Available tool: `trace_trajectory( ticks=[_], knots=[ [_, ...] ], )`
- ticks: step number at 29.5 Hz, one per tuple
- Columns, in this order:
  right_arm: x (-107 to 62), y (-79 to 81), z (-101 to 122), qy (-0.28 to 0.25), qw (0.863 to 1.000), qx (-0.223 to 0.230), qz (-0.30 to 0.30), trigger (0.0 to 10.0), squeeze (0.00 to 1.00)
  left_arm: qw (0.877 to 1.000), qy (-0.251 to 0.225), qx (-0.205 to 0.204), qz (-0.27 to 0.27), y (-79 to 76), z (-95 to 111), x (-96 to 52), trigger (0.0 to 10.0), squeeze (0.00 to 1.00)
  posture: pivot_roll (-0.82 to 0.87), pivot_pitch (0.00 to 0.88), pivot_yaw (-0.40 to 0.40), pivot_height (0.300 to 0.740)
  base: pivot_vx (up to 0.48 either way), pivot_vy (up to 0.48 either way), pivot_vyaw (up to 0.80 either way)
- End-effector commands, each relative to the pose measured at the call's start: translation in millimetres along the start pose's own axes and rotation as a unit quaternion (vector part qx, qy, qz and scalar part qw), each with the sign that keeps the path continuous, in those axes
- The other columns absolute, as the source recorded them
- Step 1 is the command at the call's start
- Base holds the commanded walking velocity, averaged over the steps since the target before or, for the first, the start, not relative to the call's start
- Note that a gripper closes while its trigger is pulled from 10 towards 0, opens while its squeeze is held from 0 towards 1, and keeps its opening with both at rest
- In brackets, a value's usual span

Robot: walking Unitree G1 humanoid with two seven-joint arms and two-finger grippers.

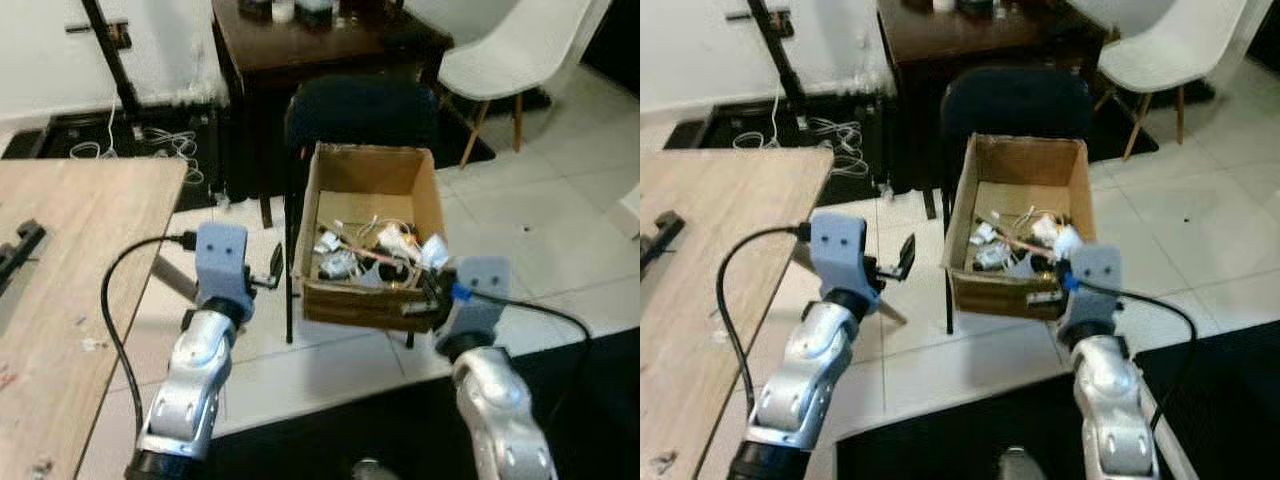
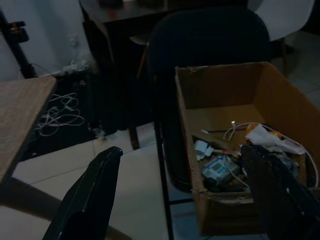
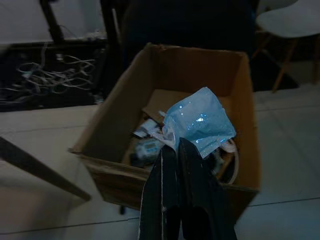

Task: Picking trash to rubbish bin

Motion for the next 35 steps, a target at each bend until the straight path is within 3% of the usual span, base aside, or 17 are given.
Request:
trace_trajectory(
  ticks=[1,4,6,13,29,35],
  knots=[
    [-2.2,0.6,-5.7,0.012,1.0,0.014,-0.001,10.0,0.0,1.0,0.021,0.002,0.0,-1.1,-8.5,-4.5,10.0,0.0,-0.03,0.146,0.075,0.74,0.0,0.0,0.0],
    [-3.6,0.4,-5.2,0.004,1.0,0.011,-0.004,10.0,0.0,1.0,0.025,0.001,-0.015,-3.7,-10.3,-6.2,10.0,0.0,-0.04,0.153,0.075,0.74,0.0,0.0,0.0],
    [-5.3,-0.5,-5.6,0.0,1.0,0.012,-0.008,10.0,0.0,0.998,0.032,-0.013,-0.054,-11.6,-12.3,-8.2,10.0,0.0,-0.03,0.151,0.073,0.74,0.0,0.0,0.0],
    [-6.6,-1.2,-11.9,0.009,1.0,0.016,-0.015,10.0,0.0,0.997,0.028,-0.018,-0.065,-16.0,-13.9,-8.6,10.0,0.0,-0.03,0.151,0.073,0.74,0.0,0.0,0.0],
    [-5.3,-2.6,-13.2,0.013,0.999,0.034,-0.015,10.0,0.0,0.996,0.031,-0.022,-0.081,-20.3,-10.3,-5.7,10.0,0.0,-0.03,0.161,0.071,0.74,0.0,0.0,-0.79],
    [-1.9,-6.5,-5.6,-0.006,0.999,0.044,-0.019,10.0,0.0,0.995,0.033,-0.027,-0.09,-24.3,-9.2,-5.7,10.0,0.0,-0.03,0.165,0.071,0.74,0.0,0.0,-0.09]
  ],
)
Point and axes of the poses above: a point about 5 cm out from each wrist's last joint towards the gripper, its own x axis pointing out of the wrist towards the gripper, its own z axis along the axis of the wrist's last joint, y = z × x, the point moved 3 cm from there along x, pointing out of the wrist towards the gripper, and after that the axes turned 2 degrees about -x, right-handed, at the moved point
